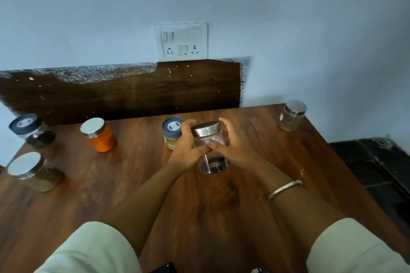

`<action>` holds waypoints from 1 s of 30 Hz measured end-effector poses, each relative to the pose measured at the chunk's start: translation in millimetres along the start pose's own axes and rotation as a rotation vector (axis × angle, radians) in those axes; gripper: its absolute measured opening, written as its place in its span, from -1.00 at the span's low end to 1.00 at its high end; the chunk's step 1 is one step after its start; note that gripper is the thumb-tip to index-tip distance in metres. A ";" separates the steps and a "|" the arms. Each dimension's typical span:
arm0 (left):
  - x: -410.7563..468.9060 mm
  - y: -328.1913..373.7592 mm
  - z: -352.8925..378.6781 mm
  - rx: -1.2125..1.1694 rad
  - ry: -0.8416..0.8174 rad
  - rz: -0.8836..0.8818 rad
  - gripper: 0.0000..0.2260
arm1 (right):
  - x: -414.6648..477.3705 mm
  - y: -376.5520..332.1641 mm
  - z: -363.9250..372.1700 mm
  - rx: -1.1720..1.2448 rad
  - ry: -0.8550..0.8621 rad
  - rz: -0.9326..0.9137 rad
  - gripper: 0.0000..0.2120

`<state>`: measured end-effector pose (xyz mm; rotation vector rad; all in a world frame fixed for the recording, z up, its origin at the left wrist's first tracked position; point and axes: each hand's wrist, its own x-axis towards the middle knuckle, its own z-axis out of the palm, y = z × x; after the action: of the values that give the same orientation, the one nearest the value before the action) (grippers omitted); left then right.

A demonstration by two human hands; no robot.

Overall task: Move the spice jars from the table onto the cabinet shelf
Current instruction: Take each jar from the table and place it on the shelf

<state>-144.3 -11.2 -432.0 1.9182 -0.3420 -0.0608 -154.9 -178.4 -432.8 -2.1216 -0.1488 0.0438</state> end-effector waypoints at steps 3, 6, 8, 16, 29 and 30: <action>-3.6 4.0 -29.4 -0.078 0.032 0.001 -0.55 | -0.3 -23.5 18.1 0.076 -0.074 -0.018 -0.18; -6.5 5.7 -52.1 -0.113 0.081 0.021 -0.64 | -0.2 -42.3 34.1 0.170 -0.142 -0.026 -0.15; -8.6 5.9 -64.0 -0.121 0.086 0.026 -0.62 | 3.1 -53.8 45.3 0.175 -0.099 -0.035 -0.16; -21.1 4.0 -90.3 -0.230 0.008 -0.068 -0.09 | 16.3 -74.2 72.2 -0.028 0.077 -0.048 0.08; -41.6 2.7 -134.7 -0.384 0.059 -0.085 -0.44 | 25.7 -106.0 93.4 0.401 -0.103 0.003 -0.31; -42.8 2.4 -136.4 -0.357 0.069 -0.090 -0.44 | 26.0 -109.2 95.3 0.390 -0.067 -0.011 -0.25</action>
<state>-157.7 123.0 -384.8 1.5768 -0.1838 -0.1077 -147.5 -37.9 -389.6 -1.7311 -0.1759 0.1274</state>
